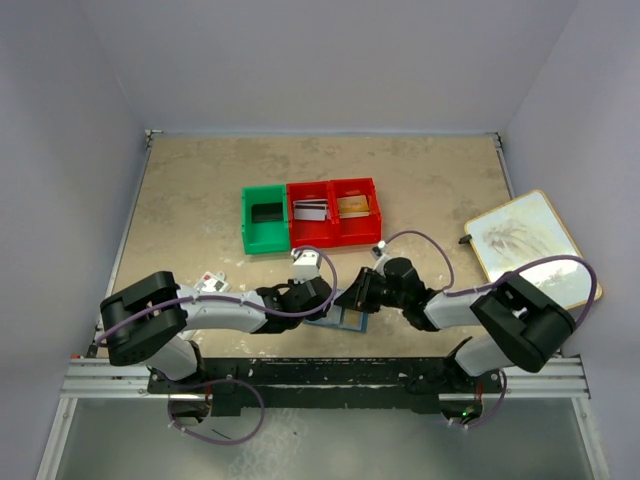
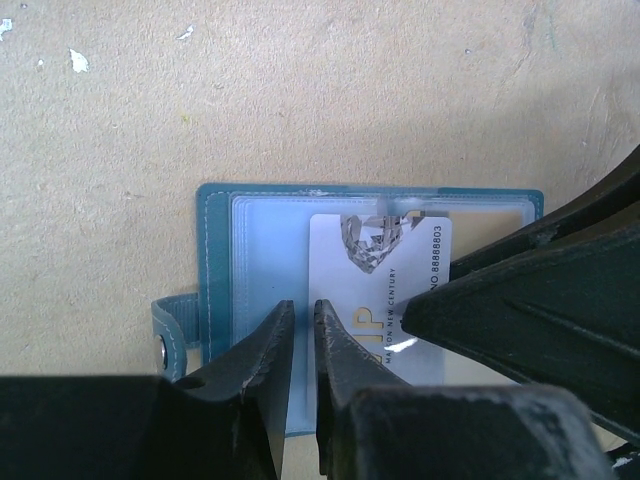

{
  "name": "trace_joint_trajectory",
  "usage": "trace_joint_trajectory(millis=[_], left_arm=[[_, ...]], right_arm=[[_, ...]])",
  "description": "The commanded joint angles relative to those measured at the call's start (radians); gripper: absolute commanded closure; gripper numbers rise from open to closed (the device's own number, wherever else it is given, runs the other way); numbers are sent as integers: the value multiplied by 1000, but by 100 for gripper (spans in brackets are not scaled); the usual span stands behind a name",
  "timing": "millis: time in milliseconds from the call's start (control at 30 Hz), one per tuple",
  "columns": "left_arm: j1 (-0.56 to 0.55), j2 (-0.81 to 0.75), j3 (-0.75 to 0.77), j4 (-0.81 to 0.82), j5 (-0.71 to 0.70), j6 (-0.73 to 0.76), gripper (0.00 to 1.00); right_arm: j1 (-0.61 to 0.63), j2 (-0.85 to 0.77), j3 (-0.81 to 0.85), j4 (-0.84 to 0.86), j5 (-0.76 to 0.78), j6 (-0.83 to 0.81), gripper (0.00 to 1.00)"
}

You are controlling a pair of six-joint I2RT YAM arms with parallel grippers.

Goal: Take the credit cards out of the card holder

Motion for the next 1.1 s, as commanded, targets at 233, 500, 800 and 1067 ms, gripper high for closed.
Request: trace_joint_trajectory(millis=[233,500,800,1067], left_arm=[[-1,-19,-11,-17,-5,-6,89],[-1,-16,-14,-13,-1,-6,89],[-2,-23,-17,-14,5,-7,90],[-2,-32,-29,-16,-1,-13,90]], right_arm=[[92,5,-29,45,114,126,73],[92,-9,-51,74,129,126,77],[85,52,-21,121,97,135,79],[72,62,-11,127,84,120,97]])
